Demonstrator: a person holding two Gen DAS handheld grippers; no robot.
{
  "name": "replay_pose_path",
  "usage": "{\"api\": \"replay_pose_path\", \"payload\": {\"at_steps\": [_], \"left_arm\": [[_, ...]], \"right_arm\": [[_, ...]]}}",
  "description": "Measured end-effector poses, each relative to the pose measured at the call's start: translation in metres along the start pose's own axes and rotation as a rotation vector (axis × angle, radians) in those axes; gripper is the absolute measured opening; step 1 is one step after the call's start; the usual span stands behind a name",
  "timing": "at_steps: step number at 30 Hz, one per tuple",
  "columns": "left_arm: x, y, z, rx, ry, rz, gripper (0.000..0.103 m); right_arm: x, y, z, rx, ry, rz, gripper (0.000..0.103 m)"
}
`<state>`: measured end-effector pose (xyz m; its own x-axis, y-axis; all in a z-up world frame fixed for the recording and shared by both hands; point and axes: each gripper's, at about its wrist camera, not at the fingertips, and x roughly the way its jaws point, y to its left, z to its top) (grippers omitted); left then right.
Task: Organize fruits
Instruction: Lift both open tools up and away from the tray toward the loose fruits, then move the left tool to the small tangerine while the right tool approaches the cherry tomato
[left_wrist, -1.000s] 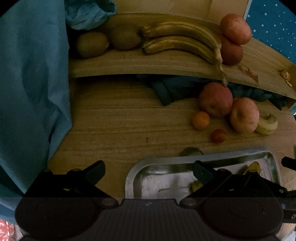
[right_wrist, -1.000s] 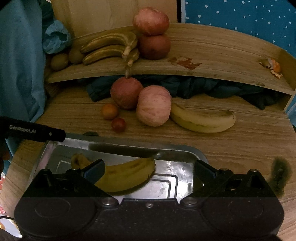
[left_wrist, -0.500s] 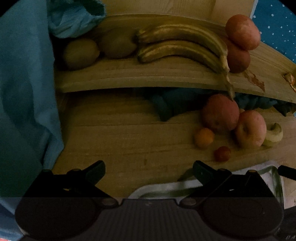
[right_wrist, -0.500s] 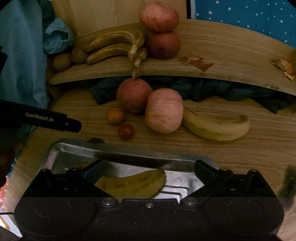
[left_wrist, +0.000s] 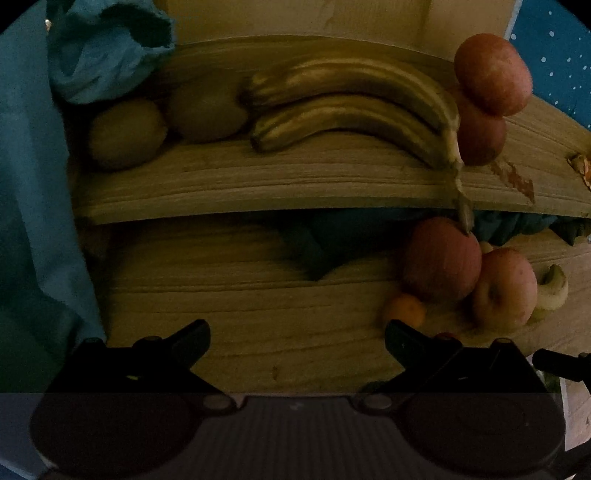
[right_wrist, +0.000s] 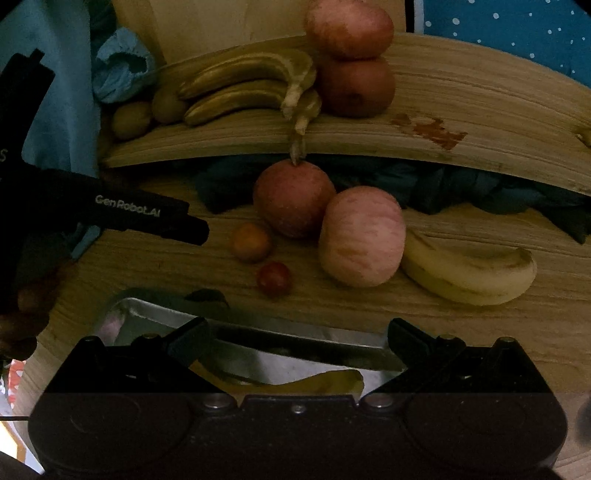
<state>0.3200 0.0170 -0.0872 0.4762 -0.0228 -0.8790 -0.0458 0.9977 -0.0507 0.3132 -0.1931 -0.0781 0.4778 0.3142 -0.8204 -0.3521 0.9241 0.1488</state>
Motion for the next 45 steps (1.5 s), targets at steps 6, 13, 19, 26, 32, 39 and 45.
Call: {"api": "replay_pose_path", "payload": {"at_steps": [6, 13, 19, 26, 32, 39, 45], "left_arm": [[0.005, -0.001, 0.001, 0.0, 0.011, -0.011, 0.103], [0.007, -0.003, 0.007, 0.019, 0.011, -0.065, 0.103], [0.012, -0.011, 0.011, 0.039, 0.02, -0.09, 0.103], [0.017, -0.02, 0.013, 0.07, 0.037, -0.126, 0.102], [0.021, -0.027, 0.015, 0.087, 0.045, -0.143, 0.101], [0.026, -0.028, 0.016, 0.094, 0.054, -0.147, 0.096], [0.025, -0.028, 0.019, 0.107, 0.068, -0.164, 0.085]], "right_arm": [[0.004, 0.001, 0.003, 0.004, 0.003, 0.029, 0.101], [0.011, 0.008, 0.009, -0.015, 0.009, 0.069, 0.094], [0.016, 0.01, 0.013, -0.014, 0.014, 0.072, 0.092], [0.021, 0.012, 0.015, -0.009, 0.013, 0.063, 0.083], [0.025, 0.014, 0.017, -0.013, 0.021, 0.062, 0.076], [0.028, 0.015, 0.018, -0.018, 0.02, 0.06, 0.072], [0.031, 0.017, 0.02, -0.026, 0.017, 0.034, 0.065]]}}
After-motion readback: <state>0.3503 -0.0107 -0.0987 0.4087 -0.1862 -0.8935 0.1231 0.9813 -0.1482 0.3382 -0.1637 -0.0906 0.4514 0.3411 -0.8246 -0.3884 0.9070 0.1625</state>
